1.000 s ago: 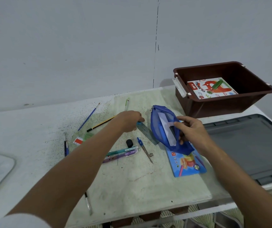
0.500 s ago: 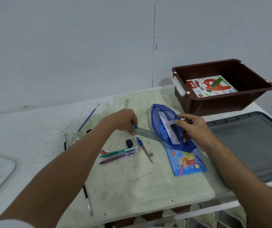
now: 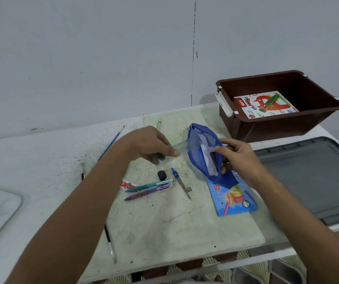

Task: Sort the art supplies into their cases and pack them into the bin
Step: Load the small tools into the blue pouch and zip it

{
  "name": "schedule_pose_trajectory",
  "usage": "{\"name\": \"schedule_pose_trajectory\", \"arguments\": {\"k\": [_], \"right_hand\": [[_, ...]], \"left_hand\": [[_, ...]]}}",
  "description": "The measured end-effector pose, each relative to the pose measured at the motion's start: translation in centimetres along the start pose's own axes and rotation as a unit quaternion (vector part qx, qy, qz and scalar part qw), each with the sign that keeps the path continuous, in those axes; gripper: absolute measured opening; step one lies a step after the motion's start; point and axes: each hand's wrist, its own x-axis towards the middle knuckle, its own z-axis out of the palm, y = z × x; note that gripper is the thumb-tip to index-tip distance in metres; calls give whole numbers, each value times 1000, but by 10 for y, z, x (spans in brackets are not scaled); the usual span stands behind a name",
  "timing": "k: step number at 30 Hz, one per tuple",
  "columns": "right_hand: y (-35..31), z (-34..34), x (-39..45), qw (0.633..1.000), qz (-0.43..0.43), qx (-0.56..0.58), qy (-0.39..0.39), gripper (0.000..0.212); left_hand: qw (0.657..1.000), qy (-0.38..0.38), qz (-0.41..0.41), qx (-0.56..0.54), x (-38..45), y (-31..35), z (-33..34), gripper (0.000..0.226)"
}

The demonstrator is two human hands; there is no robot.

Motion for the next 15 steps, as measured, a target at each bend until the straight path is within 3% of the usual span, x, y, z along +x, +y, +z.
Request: {"name": "schedule_pose_trajectory", "arguments": {"k": [3,6,11,15], "right_hand": [[-2,7,-2,1000,-7,23,-13,26],[-2,15,-4,998,6,48,-43,26],[5,20,-1,995,42,86,-42,24],[5,16,0,991,55,122,-33,22]], "left_hand": [[998,8,-31,-58,12,1,26,42],[990,72,-46,-114,30,1,49,49],[982,182,43,17,42,2,76,51],[984,150,81,50,37,0,80,47]]}}
